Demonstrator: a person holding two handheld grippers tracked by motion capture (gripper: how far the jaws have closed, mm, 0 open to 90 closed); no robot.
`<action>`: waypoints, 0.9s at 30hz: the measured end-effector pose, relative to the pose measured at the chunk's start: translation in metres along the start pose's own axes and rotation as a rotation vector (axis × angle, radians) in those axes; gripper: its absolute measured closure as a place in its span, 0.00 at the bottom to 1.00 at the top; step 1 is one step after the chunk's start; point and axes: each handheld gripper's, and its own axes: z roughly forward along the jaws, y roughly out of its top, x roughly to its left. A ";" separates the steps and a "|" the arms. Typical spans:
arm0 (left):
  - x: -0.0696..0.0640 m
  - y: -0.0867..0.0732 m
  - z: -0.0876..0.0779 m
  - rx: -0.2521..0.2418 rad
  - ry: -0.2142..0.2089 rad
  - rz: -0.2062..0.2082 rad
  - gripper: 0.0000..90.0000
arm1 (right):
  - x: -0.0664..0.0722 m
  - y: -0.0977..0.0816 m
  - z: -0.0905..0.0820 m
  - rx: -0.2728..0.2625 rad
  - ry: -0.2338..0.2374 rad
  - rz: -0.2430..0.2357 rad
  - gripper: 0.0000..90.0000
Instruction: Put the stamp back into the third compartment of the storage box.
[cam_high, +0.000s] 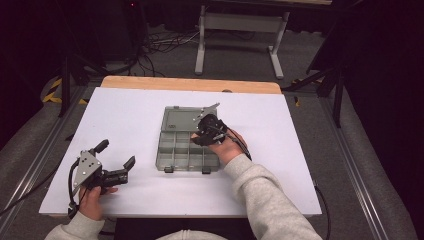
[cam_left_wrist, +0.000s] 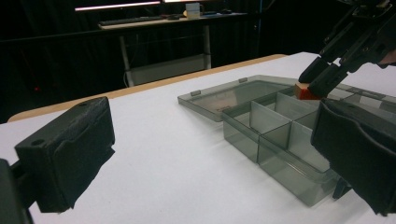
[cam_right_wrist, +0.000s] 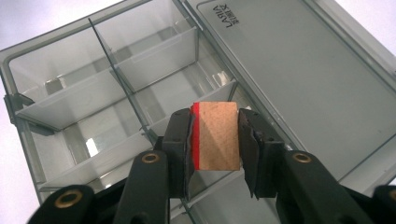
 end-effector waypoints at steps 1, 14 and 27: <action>0.000 0.000 0.000 -0.001 0.001 0.000 0.01 | 0.000 0.000 0.001 0.003 0.001 0.000 0.73; 0.000 0.000 0.000 0.000 -0.001 0.001 0.01 | 0.000 0.000 0.006 0.029 0.010 -0.003 0.73; 0.000 0.000 0.000 0.000 -0.002 0.002 0.01 | 0.001 0.000 0.011 0.048 0.020 -0.003 0.73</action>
